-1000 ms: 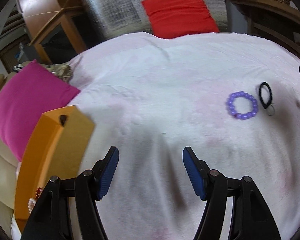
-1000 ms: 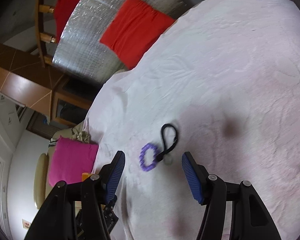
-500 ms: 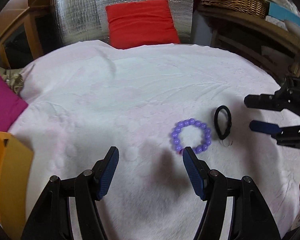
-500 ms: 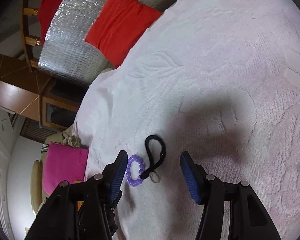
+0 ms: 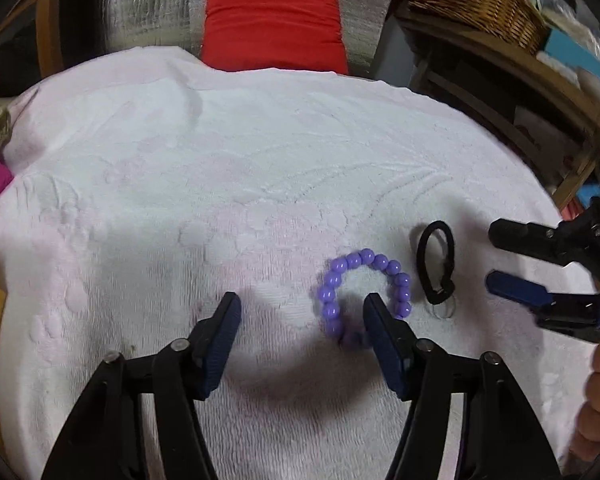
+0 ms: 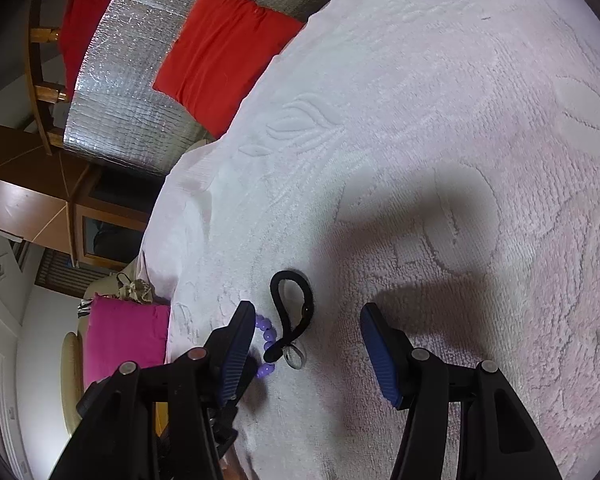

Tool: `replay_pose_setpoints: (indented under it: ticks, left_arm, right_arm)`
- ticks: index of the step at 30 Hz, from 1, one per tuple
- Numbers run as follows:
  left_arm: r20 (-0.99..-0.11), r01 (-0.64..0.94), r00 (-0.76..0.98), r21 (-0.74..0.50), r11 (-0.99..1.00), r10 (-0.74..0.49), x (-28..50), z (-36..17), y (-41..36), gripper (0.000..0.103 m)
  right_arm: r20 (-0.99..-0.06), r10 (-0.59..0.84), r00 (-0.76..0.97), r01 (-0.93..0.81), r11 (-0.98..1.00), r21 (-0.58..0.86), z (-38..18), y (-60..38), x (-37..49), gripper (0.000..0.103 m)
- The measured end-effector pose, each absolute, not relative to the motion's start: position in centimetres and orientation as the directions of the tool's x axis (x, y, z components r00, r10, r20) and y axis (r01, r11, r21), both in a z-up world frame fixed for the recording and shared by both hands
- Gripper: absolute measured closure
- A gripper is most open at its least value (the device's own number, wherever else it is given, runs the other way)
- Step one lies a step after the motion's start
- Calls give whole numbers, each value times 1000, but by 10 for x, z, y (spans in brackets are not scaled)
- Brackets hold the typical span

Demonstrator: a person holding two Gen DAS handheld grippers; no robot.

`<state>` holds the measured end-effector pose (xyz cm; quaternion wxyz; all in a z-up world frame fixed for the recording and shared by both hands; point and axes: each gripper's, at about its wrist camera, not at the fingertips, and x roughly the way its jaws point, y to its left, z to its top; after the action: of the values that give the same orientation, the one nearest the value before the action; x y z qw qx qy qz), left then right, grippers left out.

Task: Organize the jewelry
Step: 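Close the left gripper on the purple bead bracelet while the right grasps the black loop tie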

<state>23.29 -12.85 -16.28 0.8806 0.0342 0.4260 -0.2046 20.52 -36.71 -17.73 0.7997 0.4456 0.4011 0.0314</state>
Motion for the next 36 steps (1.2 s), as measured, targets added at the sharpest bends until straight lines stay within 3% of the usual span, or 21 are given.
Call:
replay_pose_setpoints:
  ticks: [3,5,12,16,21,26,30,36]
  left_arm:
    - [-764,421,561,-68,904,-319,232,-161,-134,80]
    - [-774,430,550,-59,901,-313,230,-161,-134,93]
    - [-815,411,501,-69,909,-289,219,-159,-109,94]
    - [-826,404,494,-59,913,-272,211,-159,-93,94]
    - [-835,392,486,-55,919,-257,202,-158,-75,94]
    - [-843,375,481,-53,926,-243,200,-158,-57,94]
    - [-848,360,470,-69,930,-245,202,-160,-43,94]
    - [-844,349,463,-107,931,-271,198,-158,-30,94]
  right_arm:
    - [-620,397,676,304,616,727,-176,-364,205,44]
    - [-622,394,676,299,625,721,-176,-362,206,44]
    - [-610,436,661,252,637,729,-171,-337,215,44]
    - [-652,415,634,277,665,693,-173,-320,220,46]
    - [-711,325,624,302,738,603,-171,-301,225,55]
    - [-764,211,609,323,815,482,-168,-289,225,78]
    - [-765,223,604,320,812,489,-169,-294,221,89]
    - [-732,341,589,306,745,593,-175,-307,209,89]
